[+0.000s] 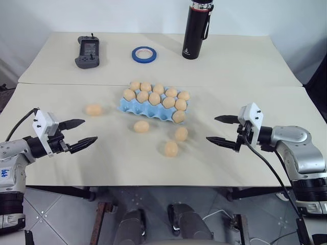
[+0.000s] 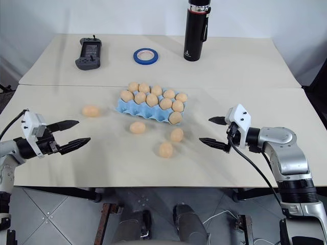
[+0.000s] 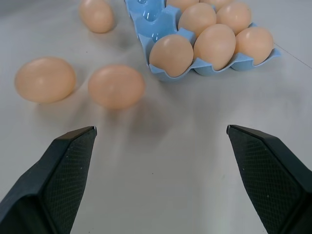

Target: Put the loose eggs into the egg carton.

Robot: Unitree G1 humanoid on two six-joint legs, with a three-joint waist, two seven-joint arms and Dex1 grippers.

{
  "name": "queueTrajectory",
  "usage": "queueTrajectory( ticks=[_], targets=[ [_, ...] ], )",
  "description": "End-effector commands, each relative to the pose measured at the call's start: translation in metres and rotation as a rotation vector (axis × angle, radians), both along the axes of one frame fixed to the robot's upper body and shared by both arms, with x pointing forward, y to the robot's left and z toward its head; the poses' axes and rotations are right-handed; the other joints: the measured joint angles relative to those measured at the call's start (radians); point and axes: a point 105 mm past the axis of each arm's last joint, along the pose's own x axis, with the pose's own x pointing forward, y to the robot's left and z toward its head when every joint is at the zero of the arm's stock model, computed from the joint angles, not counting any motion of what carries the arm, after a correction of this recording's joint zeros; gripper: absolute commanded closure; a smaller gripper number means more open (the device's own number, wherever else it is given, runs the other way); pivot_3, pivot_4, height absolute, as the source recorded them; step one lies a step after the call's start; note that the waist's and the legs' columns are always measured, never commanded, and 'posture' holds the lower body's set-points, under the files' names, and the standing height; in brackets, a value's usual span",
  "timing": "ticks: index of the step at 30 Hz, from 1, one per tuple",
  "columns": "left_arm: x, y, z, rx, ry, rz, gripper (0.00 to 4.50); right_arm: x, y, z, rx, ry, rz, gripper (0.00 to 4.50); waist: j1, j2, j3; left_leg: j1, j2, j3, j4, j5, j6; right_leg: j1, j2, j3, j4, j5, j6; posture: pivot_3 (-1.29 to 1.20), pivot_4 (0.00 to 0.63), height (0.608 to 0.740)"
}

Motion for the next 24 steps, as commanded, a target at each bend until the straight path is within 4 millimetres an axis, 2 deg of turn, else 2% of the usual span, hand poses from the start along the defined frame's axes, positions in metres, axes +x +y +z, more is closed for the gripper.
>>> queueTrajectory(
  ticks=[1,10,15,24],
  targets=[
    [0.001,0.001,0.011,-0.005,-0.054,-0.008,0.05,-0.004,0.000,0.010,-0.001,-0.042,0.011,0.00,0.000,0.000,0.000,0.000,0.000,0.000,0.000,0.000,0.000,0.000,0.000,0.000,0.000,0.000,0.000,0.00,0.150,0.740],
    [0.006,-0.001,0.018,-0.010,-0.038,0.017,0.05,-0.003,0.000,0.013,0.019,-0.045,-0.020,0.00,-0.001,0.000,0.000,0.000,0.000,0.000,0.000,0.000,0.000,0.000,0.000,0.000,0.000,0.000,0.000,0.00,0.150,0.740],
    [0.003,-0.005,0.014,0.017,-0.013,-0.020,0.05,-0.002,-0.006,0.019,0.027,-0.010,-0.144,0.00,0.000,0.000,0.000,0.000,0.000,0.000,0.000,0.000,0.000,0.000,0.000,0.000,0.000,0.000,0.000,0.00,0.150,0.740],
    [-0.003,-0.011,0.023,-0.071,-0.101,-0.135,0.05,-0.049,-0.003,0.024,0.083,0.058,-0.210,0.00,0.005,0.000,0.000,0.000,0.000,-0.001,0.000,0.000,0.000,0.001,0.000,-0.001,-0.001,0.000,0.000,0.00,0.150,0.740]
  ],
)
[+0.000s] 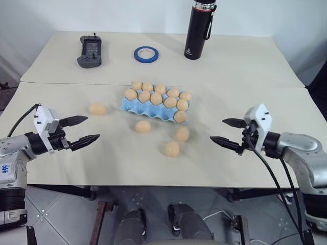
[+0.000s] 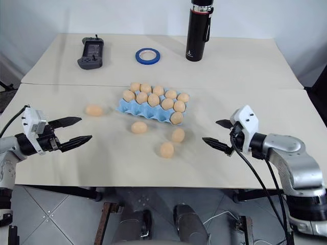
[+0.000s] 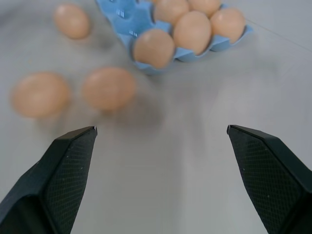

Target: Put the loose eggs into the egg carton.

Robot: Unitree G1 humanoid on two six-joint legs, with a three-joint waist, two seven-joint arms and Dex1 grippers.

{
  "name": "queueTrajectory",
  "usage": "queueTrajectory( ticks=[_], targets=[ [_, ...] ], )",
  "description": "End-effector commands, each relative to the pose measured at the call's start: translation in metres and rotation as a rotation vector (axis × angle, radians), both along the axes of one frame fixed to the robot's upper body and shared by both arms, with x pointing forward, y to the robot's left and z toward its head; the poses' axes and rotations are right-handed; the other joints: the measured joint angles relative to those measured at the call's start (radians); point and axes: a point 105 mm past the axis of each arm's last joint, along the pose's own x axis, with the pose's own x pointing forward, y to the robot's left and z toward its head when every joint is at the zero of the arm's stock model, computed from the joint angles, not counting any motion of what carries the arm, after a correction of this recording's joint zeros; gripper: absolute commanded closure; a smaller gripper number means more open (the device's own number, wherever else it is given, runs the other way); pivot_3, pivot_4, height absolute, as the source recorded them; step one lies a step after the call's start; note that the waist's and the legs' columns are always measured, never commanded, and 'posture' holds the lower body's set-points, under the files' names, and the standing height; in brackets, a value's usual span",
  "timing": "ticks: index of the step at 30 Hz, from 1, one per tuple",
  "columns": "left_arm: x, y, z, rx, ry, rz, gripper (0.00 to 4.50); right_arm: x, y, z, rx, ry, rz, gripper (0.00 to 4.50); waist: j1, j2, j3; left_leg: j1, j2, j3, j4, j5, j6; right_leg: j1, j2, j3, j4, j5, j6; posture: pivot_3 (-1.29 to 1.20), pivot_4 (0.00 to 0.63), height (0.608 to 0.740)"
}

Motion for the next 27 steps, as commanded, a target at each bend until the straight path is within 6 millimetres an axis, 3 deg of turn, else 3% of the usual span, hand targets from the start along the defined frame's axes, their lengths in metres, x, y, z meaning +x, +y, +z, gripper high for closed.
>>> queueTrajectory(
  ticks=[1,7,10,18,27],
  targets=[
    [-0.004,-0.003,0.016,-0.080,-0.093,-0.072,0.05,-0.018,0.004,0.013,0.007,-0.032,-0.009,0.00,-0.001,0.000,0.000,0.001,0.000,0.000,0.000,0.000,0.000,0.001,0.000,0.000,0.000,0.000,0.000,0.00,0.150,0.740],
    [-0.018,-0.007,0.007,-0.103,-0.070,-0.239,0.05,-0.028,0.031,0.005,0.006,-0.021,0.032,0.00,-0.010,-0.001,-0.001,0.004,0.000,0.000,0.001,0.000,0.000,0.004,0.000,0.000,0.000,0.000,0.000,0.00,0.150,0.740],
    [-0.026,-0.004,-0.001,-0.079,-0.043,-0.280,0.05,-0.013,0.042,0.000,0.016,-0.035,0.019,0.00,-0.009,-0.001,-0.001,0.004,0.000,0.000,0.000,0.000,0.000,0.004,0.000,0.000,0.000,0.000,0.000,0.00,0.150,0.740],
    [-0.034,-0.002,0.000,-0.108,-0.071,-0.269,0.05,0.033,0.073,-0.003,0.078,-0.046,-0.001,0.00,-0.006,-0.001,-0.001,0.002,0.000,-0.002,-0.001,0.001,0.001,0.003,0.000,-0.002,-0.004,0.000,0.000,0.00,0.150,0.740],
    [-0.044,-0.003,0.004,-0.128,-0.114,-0.216,0.05,0.047,0.098,-0.014,0.095,-0.014,0.040,0.00,-0.006,-0.001,-0.001,0.001,0.000,-0.005,-0.002,0.000,0.001,0.004,-0.001,-0.005,-0.007,0.000,0.000,0.00,0.150,0.740]
  ],
)
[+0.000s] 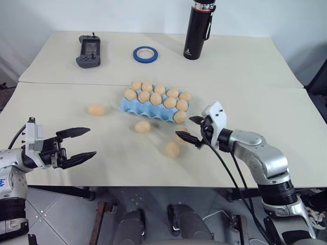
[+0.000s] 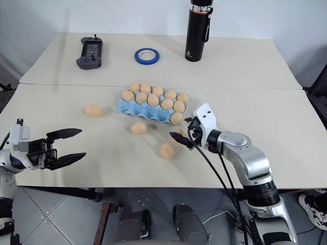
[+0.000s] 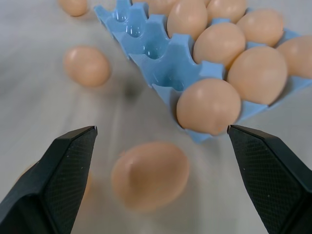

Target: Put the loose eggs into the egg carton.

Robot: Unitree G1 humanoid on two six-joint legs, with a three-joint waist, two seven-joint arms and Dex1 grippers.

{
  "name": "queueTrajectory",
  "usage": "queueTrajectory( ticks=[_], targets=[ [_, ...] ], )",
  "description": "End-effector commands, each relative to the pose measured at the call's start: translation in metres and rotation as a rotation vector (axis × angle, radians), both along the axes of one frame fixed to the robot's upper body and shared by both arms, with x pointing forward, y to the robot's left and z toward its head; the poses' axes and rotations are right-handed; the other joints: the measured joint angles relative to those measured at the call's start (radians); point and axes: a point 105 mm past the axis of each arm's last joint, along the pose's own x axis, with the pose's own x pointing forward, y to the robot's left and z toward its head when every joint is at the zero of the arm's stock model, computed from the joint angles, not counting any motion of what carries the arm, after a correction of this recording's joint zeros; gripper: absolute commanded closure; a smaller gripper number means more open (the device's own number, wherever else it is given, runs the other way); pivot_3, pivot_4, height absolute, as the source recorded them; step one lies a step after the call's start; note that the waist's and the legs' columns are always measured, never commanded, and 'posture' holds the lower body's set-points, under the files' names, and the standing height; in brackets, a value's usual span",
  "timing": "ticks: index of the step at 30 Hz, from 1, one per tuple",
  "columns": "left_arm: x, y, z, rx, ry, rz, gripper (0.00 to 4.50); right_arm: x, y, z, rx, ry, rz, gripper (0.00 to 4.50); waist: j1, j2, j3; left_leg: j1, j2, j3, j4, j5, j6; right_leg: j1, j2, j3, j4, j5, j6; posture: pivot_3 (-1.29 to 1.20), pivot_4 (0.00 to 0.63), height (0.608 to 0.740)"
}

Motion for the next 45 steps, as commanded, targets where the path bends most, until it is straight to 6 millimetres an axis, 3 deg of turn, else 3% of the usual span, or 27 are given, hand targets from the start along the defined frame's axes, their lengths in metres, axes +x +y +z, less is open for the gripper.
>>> queueTrajectory(
  ticks=[1,7,11,15,20,28,37,45],
  targets=[
    [-0.005,0.000,0.010,-0.023,-0.059,0.019,0.05,0.002,0.005,0.006,0.005,-0.039,0.011,0.00,0.000,0.000,0.000,0.000,0.000,0.000,0.000,0.000,0.000,0.000,0.000,0.000,0.000,0.000,0.000,0.00,0.150,0.740],
    [-0.007,-0.001,0.012,-0.037,-0.074,0.039,0.05,0.003,-0.004,0.023,0.039,-0.080,-0.032,0.00,0.000,0.000,0.000,0.000,0.000,-0.001,0.001,0.000,0.000,0.001,0.000,-0.001,0.000,0.000,0.000,0.00,0.150,0.740],
    [-0.007,-0.003,0.011,-0.043,-0.074,0.039,0.05,-0.021,-0.004,0.027,0.060,-0.030,0.061,0.00,0.001,0.000,0.000,0.000,0.000,-0.001,0.000,0.000,0.000,0.001,0.000,-0.001,0.000,0.000,0.000,0.00,0.150,0.740],
    [-0.006,-0.005,0.011,-0.052,-0.072,0.029,0.05,-0.063,0.007,0.015,-0.023,0.023,0.281,0.00,0.001,0.000,0.000,0.000,0.000,-0.004,-0.002,0.000,0.000,0.002,0.000,-0.003,-0.003,0.000,0.000,0.00,0.150,0.740],
    [-0.005,-0.005,0.012,-0.046,-0.063,0.012,0.05,-0.078,0.011,-0.003,-0.131,0.065,0.385,0.00,-0.003,0.000,0.000,0.001,0.000,-0.004,0.000,0.000,0.000,0.004,0.000,-0.003,-0.004,0.000,-0.001,0.00,0.150,0.740],
    [-0.010,-0.004,0.013,-0.041,-0.055,0.016,0.05,-0.069,0.033,-0.020,-0.170,0.023,0.414,0.00,-0.002,0.000,0.000,0.001,0.000,-0.005,0.000,0.000,0.000,0.004,0.000,-0.004,-0.005,0.001,-0.001,0.00,0.150,0.740],
    [-0.014,-0.001,0.016,-0.039,-0.060,0.046,0.05,-0.055,0.046,-0.017,-0.150,-0.013,0.398,0.00,0.001,0.000,0.000,0.000,0.000,-0.006,0.000,0.000,0.000,0.004,-0.001,-0.005,-0.006,0.001,-0.001,0.00,0.150,0.740],
    [-0.012,-0.003,0.015,-0.047,-0.070,0.056,0.05,-0.048,0.077,-0.013,-0.078,-0.031,0.395,0.00,-0.002,0.000,0.000,0.000,0.000,-0.006,-0.001,0.000,0.000,0.004,-0.001,-0.006,-0.005,0.001,-0.001,0.00,0.150,0.740]
  ],
)
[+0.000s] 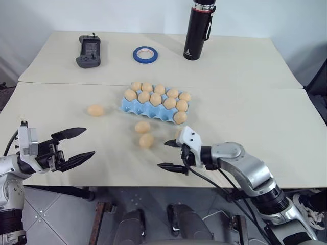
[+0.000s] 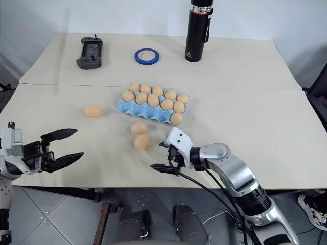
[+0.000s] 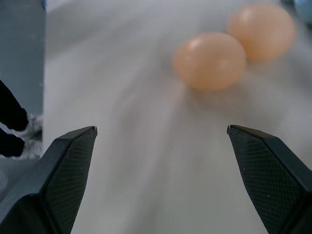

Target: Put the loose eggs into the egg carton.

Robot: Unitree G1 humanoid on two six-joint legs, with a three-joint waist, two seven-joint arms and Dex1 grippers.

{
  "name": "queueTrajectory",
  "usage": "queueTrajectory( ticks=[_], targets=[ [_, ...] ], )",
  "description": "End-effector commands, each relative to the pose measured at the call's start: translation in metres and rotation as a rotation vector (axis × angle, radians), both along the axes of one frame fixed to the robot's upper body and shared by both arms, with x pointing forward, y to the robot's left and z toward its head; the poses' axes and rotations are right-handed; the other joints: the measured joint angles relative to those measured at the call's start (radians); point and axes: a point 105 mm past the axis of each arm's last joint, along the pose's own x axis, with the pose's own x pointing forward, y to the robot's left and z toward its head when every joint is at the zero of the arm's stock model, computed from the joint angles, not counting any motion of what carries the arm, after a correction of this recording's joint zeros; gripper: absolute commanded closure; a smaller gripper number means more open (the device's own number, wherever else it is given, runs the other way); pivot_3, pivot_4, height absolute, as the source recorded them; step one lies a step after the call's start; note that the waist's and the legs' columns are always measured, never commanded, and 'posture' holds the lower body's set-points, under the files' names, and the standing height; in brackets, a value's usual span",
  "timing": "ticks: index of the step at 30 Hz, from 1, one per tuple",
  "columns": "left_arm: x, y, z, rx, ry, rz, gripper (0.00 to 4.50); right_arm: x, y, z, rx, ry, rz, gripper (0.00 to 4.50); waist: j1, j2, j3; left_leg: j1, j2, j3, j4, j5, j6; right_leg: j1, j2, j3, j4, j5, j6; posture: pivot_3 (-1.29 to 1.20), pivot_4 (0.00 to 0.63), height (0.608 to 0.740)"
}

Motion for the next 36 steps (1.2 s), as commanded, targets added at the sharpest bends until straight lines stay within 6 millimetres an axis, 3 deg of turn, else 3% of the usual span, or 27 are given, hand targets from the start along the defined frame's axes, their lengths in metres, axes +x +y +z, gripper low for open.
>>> queueTrajectory(
  ticks=[1,6,10,21,26,36],
  targets=[
    [-0.002,-0.002,0.010,0.002,-0.054,-0.002,0.05,0.008,0.018,0.009,0.040,-0.055,-0.020,0.00,0.001,0.000,0.000,0.000,0.000,0.000,0.000,0.000,0.000,0.000,0.000,0.000,0.000,0.000,0.000,0.00,0.150,0.740],
    [-0.003,-0.002,0.010,-0.001,-0.056,0.002,0.05,0.012,0.032,0.012,0.062,-0.068,-0.048,0.00,0.002,0.000,0.000,0.000,0.000,0.000,0.000,0.000,0.000,0.000,0.000,-0.001,0.000,0.000,0.000,0.00,0.150,0.740],
    [-0.004,-0.001,0.010,-0.003,-0.059,0.011,0.05,0.017,0.027,0.020,0.070,-0.087,-0.079,0.00,0.002,0.000,0.000,-0.001,0.000,0.000,-0.001,0.000,0.000,0.000,-0.001,-0.002,-0.001,0.000,0.000,0.00,0.150,0.740],
    [-0.004,-0.003,0.007,-0.012,-0.057,0.014,0.05,0.020,-0.040,0.048,0.086,-0.134,-0.212,0.00,0.001,0.000,0.000,-0.001,0.000,-0.001,-0.002,0.000,0.000,0.000,-0.002,-0.003,-0.003,0.000,-0.001,0.00,0.150,0.740],
    [0.001,-0.006,0.008,-0.019,-0.062,0.002,0.05,0.028,-0.055,0.035,0.059,-0.114,-0.297,0.00,0.002,0.000,0.000,0.000,0.000,-0.001,-0.002,0.000,0.000,0.000,-0.002,-0.003,-0.002,0.000,-0.001,0.00,0.150,0.740],
    [0.005,-0.008,0.009,-0.022,-0.076,-0.007,0.05,0.047,-0.051,0.005,0.096,-0.043,-0.412,0.00,0.001,0.000,0.000,-0.001,0.000,-0.001,-0.002,0.000,0.000,0.000,-0.001,-0.003,-0.002,0.000,-0.001,0.00,0.150,0.740]
  ],
)
